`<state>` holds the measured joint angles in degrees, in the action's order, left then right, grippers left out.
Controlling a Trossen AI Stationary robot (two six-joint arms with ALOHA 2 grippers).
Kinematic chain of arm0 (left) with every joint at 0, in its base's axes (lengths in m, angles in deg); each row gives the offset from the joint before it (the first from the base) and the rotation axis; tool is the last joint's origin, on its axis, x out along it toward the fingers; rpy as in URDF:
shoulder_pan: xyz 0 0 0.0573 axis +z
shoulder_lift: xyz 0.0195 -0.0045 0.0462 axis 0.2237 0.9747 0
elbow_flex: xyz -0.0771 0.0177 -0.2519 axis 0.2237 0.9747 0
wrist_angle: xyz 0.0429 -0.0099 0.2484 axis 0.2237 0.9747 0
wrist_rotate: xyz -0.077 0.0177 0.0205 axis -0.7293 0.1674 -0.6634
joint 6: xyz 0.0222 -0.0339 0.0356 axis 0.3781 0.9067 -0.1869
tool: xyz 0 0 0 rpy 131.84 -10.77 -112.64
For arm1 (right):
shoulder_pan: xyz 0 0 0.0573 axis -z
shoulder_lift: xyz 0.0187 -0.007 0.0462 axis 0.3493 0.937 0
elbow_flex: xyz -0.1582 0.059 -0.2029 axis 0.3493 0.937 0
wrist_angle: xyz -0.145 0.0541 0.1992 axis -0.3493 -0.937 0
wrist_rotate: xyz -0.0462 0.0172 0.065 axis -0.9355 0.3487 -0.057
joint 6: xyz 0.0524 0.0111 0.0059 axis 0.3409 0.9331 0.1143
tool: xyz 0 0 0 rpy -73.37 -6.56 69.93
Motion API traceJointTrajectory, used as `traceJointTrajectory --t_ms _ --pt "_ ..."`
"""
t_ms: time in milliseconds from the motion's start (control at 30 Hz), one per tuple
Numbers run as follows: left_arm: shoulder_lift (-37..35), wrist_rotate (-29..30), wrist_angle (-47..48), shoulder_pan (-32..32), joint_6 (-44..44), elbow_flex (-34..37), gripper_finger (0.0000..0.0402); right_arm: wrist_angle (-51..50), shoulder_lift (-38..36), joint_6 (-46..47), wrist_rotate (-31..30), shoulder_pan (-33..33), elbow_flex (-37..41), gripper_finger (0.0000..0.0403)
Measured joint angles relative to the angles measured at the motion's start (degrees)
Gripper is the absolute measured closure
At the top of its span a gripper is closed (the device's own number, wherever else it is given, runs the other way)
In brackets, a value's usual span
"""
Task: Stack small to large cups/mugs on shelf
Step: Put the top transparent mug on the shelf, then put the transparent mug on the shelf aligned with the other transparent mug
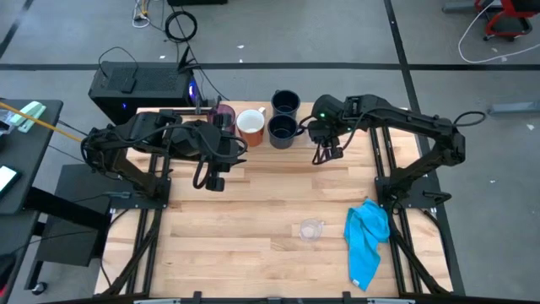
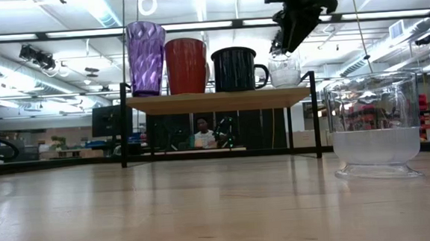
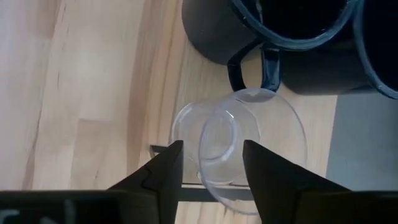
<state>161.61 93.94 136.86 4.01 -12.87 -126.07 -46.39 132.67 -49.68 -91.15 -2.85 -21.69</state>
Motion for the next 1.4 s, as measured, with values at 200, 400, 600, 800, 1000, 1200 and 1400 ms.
traceJointTrajectory --t_ms 200,400,600,800,1000,1200,1400 --pt "0.0 0.0 0.0 0.0 0.0 0.0 0.0292 0.3 -2.7 2.9 -0.1 -0.8 0.0 0.022" --pt "0.0 0.0 0.0 0.0 0.0 0.0 0.029 1.5 -5.3 6.6 0.2 -4.9 0.0 0.0211" --pt "0.0 0.0 -0.1 0.0 0.0 0.0 0.0292 2.4 -5.7 13.5 0.3 -11.4 0.0 0.0215" --pt "0.0 0.0 -0.1 0.0 0.1 0.0 0.0291 6.5 -2.5 26.6 4.6 -19.5 2.2 0.0217" --pt "0.0 0.0 0.0 0.0 0.1 0.0 0.0291 15.9 -0.6 32.8 8.7 -28.2 9.9 0.0217" --pt "0.0 0.0 0.4 0.0 1.1 0.0 0.0291 25.4 -0.6 41.2 8.8 -35.2 18.0 0.0216" --pt "0.0 0.0 0.4 0.0 1.2 0.0 0.0291 31.7 -0.6 43.5 8.2 -42.4 23.6 0.0221"
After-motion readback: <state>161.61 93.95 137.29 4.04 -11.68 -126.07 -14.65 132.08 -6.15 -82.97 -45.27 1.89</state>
